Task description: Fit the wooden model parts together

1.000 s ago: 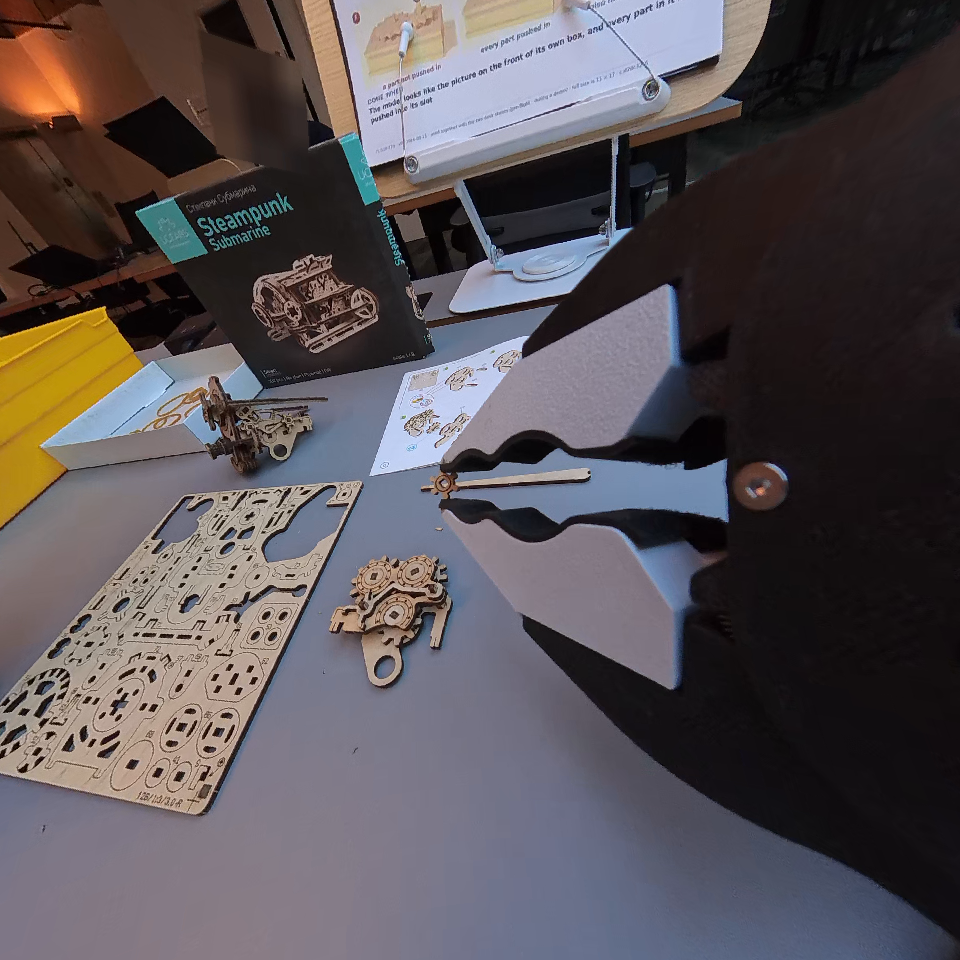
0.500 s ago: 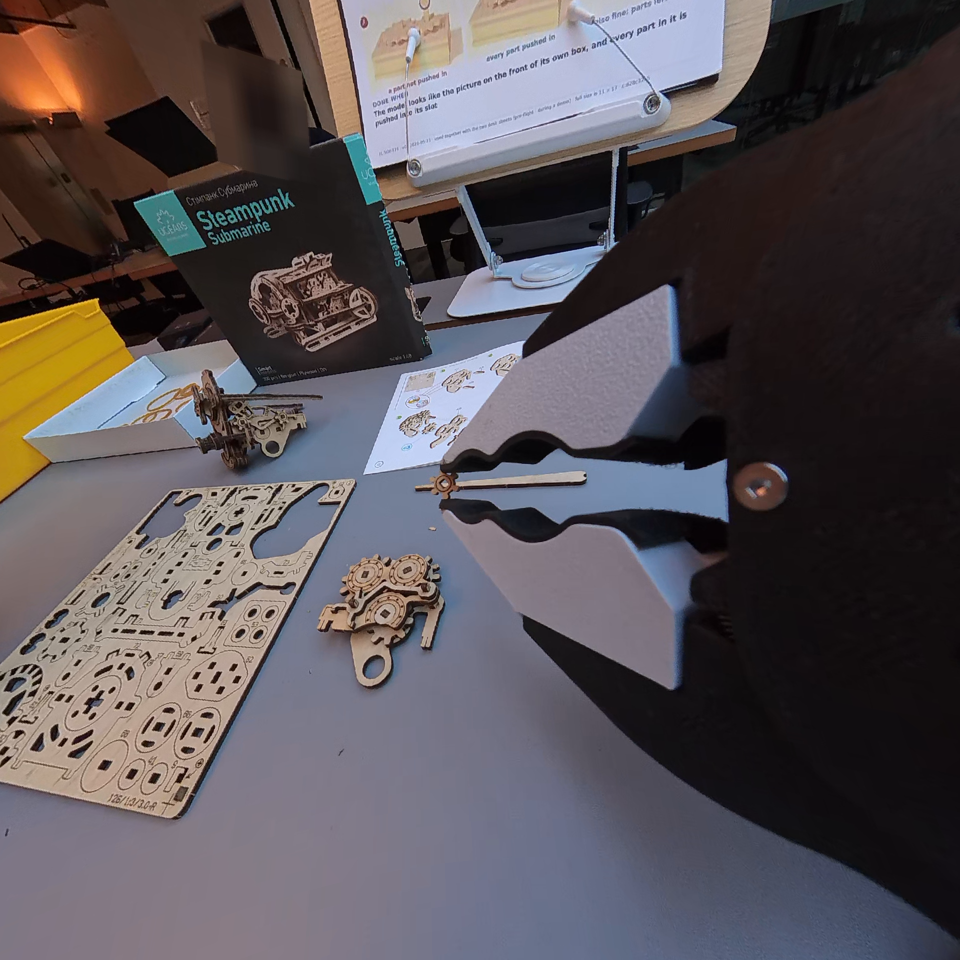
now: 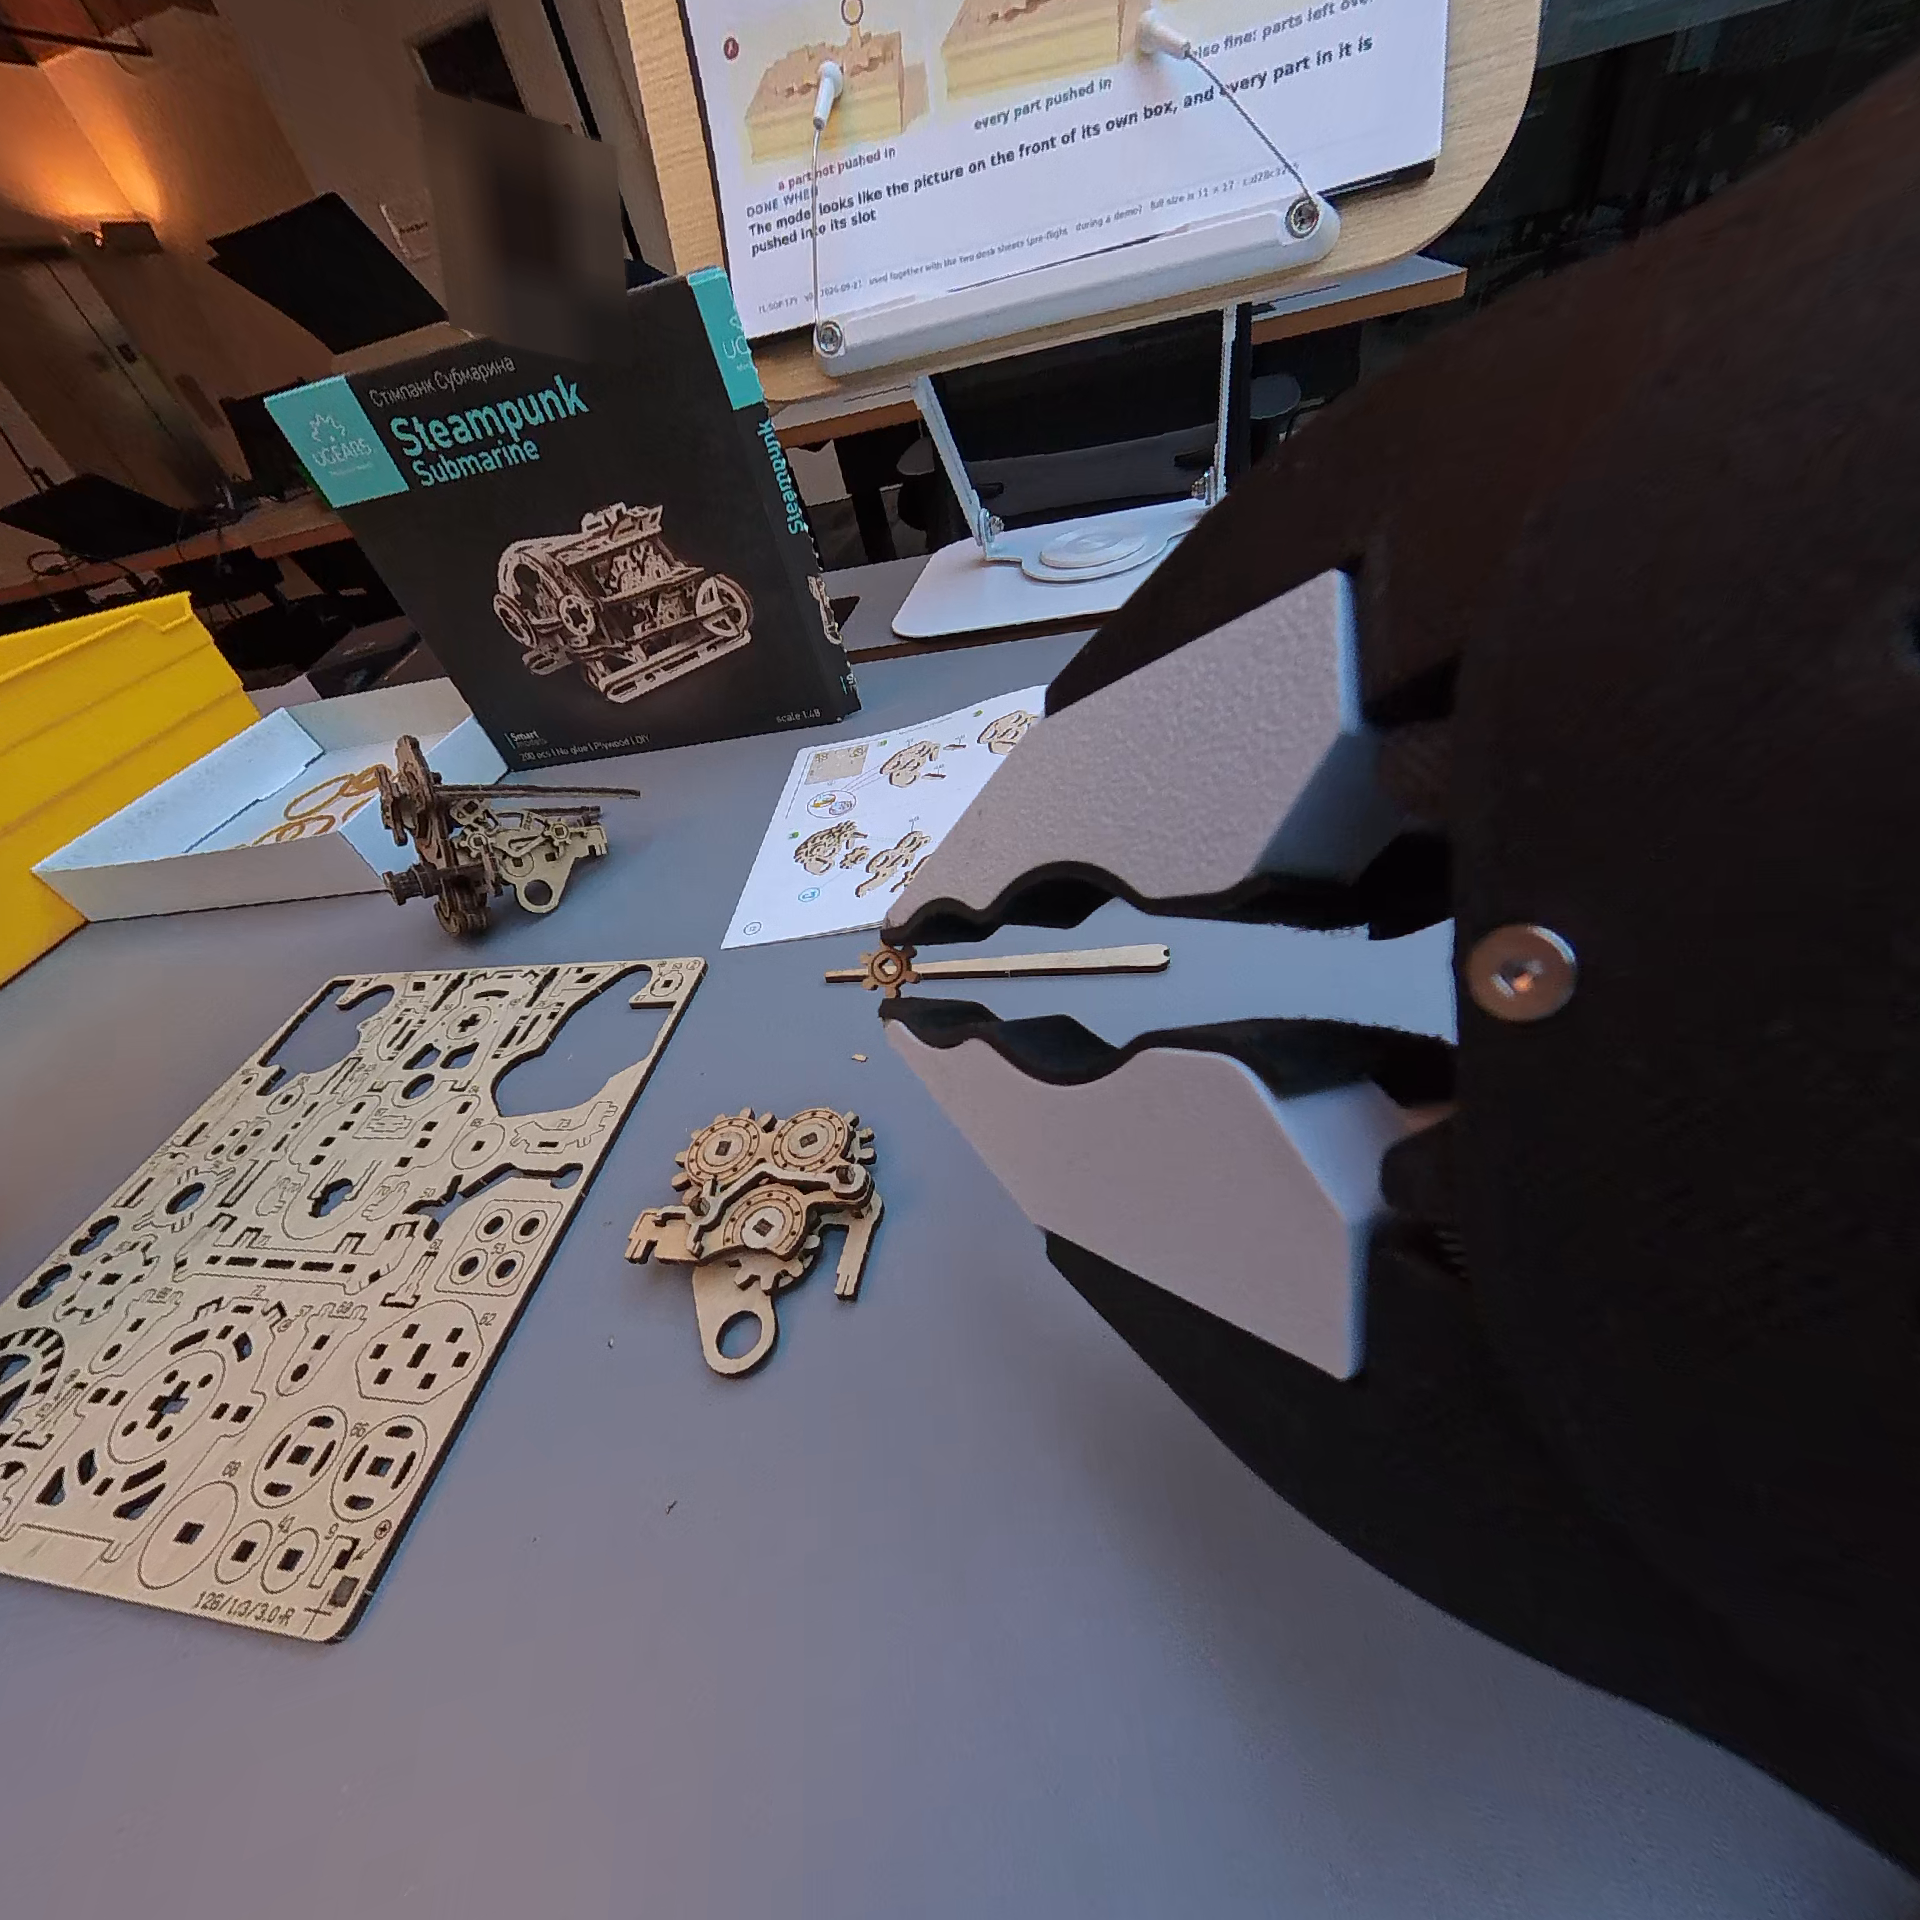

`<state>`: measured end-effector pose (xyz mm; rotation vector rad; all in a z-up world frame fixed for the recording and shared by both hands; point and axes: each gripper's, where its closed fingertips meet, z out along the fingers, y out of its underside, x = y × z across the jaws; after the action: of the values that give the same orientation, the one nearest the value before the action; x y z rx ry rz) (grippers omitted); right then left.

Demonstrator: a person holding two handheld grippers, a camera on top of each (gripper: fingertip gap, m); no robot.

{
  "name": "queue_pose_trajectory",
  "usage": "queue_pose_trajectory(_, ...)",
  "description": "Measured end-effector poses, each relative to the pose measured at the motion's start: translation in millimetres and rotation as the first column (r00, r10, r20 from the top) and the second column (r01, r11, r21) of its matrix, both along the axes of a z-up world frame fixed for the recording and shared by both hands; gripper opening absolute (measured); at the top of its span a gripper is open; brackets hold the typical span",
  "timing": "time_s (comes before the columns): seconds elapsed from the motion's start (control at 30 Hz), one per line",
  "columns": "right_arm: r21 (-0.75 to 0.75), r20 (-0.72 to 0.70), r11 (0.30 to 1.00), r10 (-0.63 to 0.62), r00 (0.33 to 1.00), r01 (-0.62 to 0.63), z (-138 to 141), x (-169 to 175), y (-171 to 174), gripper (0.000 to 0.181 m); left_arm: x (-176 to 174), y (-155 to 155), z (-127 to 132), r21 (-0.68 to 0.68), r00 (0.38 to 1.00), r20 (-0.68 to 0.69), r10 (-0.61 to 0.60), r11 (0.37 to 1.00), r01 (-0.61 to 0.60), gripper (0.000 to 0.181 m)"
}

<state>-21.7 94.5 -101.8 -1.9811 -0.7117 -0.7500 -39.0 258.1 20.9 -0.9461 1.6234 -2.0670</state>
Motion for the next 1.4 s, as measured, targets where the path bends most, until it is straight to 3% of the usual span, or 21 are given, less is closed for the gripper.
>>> queue_pose_trajectory(0.03, 0.0, 0.0, 1.0, 0.0, 1.0, 0.0, 0, 0, 0, 0.009, -2, -1, 1, 0.005, 1.0, 0.009, -0.012, 1.0, 0.012, 0.0)
queue_pose_trajectory(0.2, 0.002, -0.02, 1.0, 0.009, 1.0, -0.009, -1, -2, 2, 0.009, 0, -8, -6, -0.005, 0.999, -0.034, -0.033, 0.999, 0.033, 0.0)
queue_pose_trajectory(0.27, 0.026, -0.067, 0.999, 0.031, 0.997, -0.029, 2, -7, 5, 0.009, 3, -27, -23, 0.007, 0.987, -0.131, -0.093, 0.995, 0.095, 0.012)
queue_pose_trajectory(0.37, 0.08, -0.127, 0.995, 0.064, 0.99, -0.054, 10, -14, 9, 0.009, 1, -68, -73, 0.1, 0.908, -0.384, -0.167, 0.97, 0.221, 0.031)
queue_pose_trajectory(0.5, 0.077, -0.134, 0.992, 0.108, 0.985, -0.099, 11, -21, 9, 0.009, -8, -109, -84, 0.043, 0.866, -0.435, -0.246, 0.955, 0.293, 0.025)
queue_pose_trajectory(0.63, 0.084, -0.168, 0.988, 0.141, 0.976, -0.128, 14, -31, 12, 0.009, -13, -131, -107, 0.11, 0.841, -0.485, -0.239, 0.938, 0.33, 0.02)
queue_pose_trajectory(0.77, 0.06, -0.145, 0.988, 0.148, 0.978, -0.141, 10, -33, 12, 0.009, -12, -144, -107, 0.035, 0.83, -0.479, -0.285, 0.939, 0.343, 0.018)
queue_pose_trajectory(1.03, 0.042, -0.124, 0.985, 0.173, 0.977, -0.169, 8, -39, 11, 0.009, -15, -158, -114, 0.009, 0.806, -0.495, -0.326, 0.925, 0.38, 0.015)
queue_pose_trajectory(1.2, 0.039, -0.118, 0.984, 0.178, 0.977, -0.175, 8, -40, 11, 0.009, -18, -162, -116, 0.003, 0.795, -0.499, -0.344, 0.917, 0.399, 0.002)
queue_pose_trajectory(1.33, 0.073, -0.139, 0.99, 0.127, 0.982, -0.117, 14, -34, 15, 0.011, -14, -158, -110, -0.081, 0.79, -0.497, -0.359, 0.926, 0.37, 0.0)
queue_pose_trajectory(1.4, 0.084, -0.206, 0.996, 0.05, 0.977, -0.034, 20, -28, 18, 0.02, -10, -156, -104, -0.143, 0.793, -0.488, -0.365, 0.93, 0.34, 0.0)
